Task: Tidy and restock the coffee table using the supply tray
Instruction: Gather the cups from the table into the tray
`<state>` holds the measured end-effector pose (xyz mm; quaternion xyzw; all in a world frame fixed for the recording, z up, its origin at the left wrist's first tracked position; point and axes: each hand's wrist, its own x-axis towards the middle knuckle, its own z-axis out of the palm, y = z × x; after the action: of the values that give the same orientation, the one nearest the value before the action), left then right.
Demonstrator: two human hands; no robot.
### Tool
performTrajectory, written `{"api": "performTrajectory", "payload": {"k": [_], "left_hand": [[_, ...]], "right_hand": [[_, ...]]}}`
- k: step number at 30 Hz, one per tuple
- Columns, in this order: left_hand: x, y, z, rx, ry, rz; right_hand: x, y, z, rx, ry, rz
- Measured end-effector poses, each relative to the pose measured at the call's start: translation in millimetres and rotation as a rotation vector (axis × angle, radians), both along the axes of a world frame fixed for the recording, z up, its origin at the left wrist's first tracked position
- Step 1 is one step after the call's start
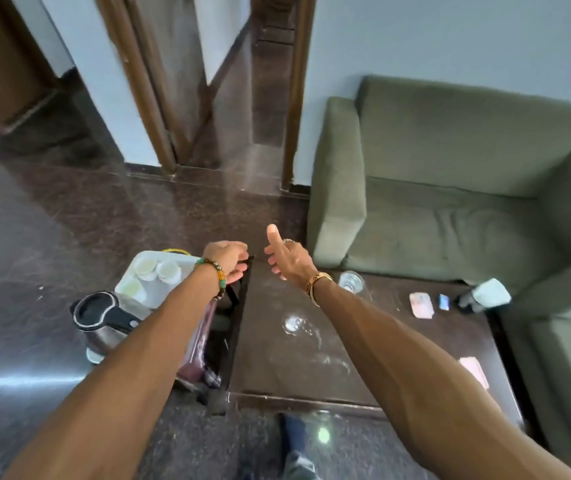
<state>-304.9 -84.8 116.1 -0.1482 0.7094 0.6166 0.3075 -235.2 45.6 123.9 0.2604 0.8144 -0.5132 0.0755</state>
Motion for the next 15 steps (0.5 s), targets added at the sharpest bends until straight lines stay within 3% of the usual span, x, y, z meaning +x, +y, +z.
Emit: {"api": "performTrajectory", "payload": {"k": [11, 15], "left_hand": [[108, 113, 38, 0.018, 0.097, -0.326], [158, 166, 27, 0.001, 0.083, -0.413]], "right_hand": [[145, 106, 27, -0.022, 0.151, -0.421], [208, 145, 26, -0.056, 0.1, -0.426]]}}
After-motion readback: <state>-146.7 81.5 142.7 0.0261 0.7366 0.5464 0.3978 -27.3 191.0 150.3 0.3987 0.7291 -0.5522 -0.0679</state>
